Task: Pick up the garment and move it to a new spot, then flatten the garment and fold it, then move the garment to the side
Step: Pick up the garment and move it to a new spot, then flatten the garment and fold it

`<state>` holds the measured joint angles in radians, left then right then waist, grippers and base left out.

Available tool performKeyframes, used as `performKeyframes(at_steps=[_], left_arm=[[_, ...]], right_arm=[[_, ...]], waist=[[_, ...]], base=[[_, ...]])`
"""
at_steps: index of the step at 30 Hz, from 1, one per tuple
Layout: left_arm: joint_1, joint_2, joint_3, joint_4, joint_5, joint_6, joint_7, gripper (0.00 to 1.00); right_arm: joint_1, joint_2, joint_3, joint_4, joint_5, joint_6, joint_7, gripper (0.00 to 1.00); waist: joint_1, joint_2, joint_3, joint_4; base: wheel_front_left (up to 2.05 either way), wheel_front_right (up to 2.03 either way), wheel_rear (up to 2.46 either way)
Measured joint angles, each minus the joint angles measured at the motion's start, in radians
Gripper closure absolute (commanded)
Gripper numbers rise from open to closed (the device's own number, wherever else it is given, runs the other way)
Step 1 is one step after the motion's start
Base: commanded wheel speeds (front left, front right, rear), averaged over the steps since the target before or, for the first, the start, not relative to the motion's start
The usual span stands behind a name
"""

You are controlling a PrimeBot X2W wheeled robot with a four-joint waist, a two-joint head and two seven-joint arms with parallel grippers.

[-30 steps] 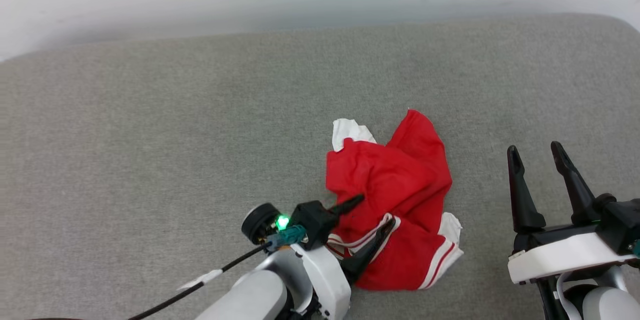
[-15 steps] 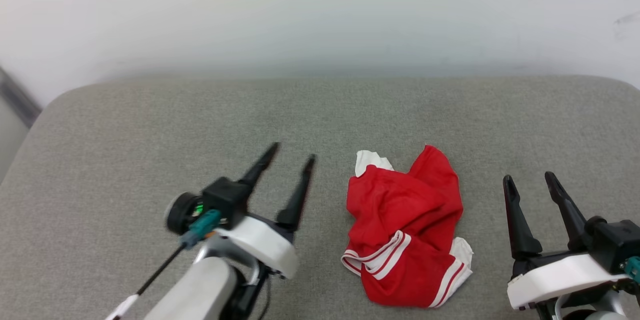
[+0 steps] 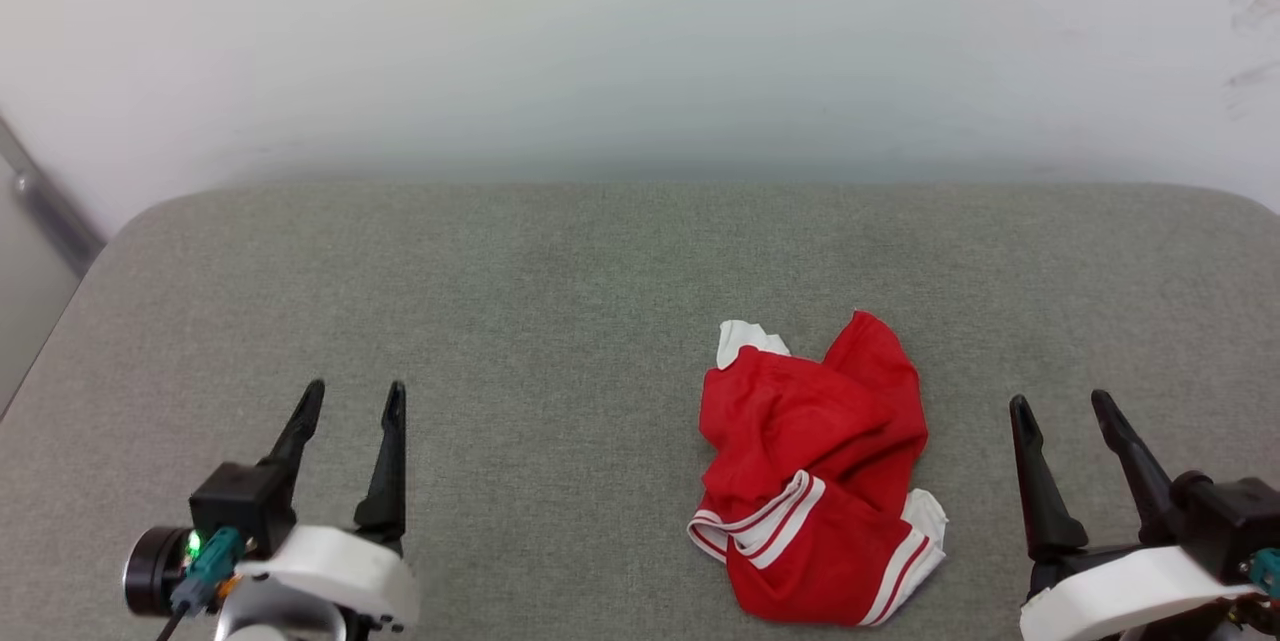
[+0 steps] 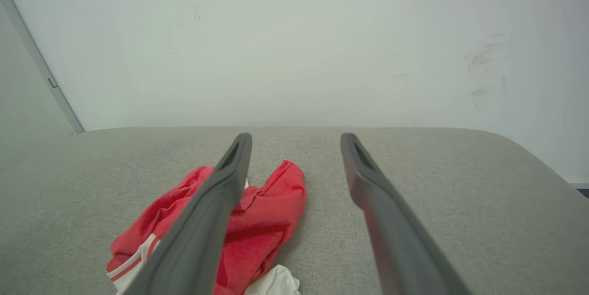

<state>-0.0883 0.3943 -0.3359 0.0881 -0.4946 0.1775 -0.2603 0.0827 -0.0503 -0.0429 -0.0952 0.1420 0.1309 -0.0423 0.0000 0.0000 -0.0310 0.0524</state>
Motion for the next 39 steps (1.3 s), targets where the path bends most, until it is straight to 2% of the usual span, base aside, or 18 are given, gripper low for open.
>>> performKeyframes(at_steps=[7, 28, 34, 39], left_arm=[[0.073, 0.002, 0.015, -0.018, 0.013, -0.001, -0.001, 0.0], [0.07, -0.014, 0.017, -0.017, 0.019, -0.037, 0.004, 0.0], [-0.042, -0.035, -0.075, -0.058, 0.023, -0.105, 0.109, 0.0], [-0.162, -0.076, -0.171, -0.067, 0.026, -0.168, 0.233, 0.0]], right_arm=[[0.027, 0.0, 0.01, -0.006, -0.001, 0.0, 0.012, 0.0], [0.037, 0.0, -0.01, -0.03, -0.024, 0.0, 0.043, 0.0], [0.03, 0.0, -0.012, -0.045, -0.026, 0.0, 0.049, 0.0], [0.004, 0.0, -0.004, -0.053, -0.029, 0.0, 0.05, 0.0]], waist=[[0.0, 0.0, -0.016, -0.01], [0.0, 0.0, -0.001, 0.003], [0.0, 0.0, 0.026, 0.005], [0.0001, 0.0, 0.068, -0.008]], base=[[0.0, 0.0, 0.0], [0.0, 0.0, 0.0], [0.0, 0.0, 0.0], [0.0, 0.0, 0.0]])
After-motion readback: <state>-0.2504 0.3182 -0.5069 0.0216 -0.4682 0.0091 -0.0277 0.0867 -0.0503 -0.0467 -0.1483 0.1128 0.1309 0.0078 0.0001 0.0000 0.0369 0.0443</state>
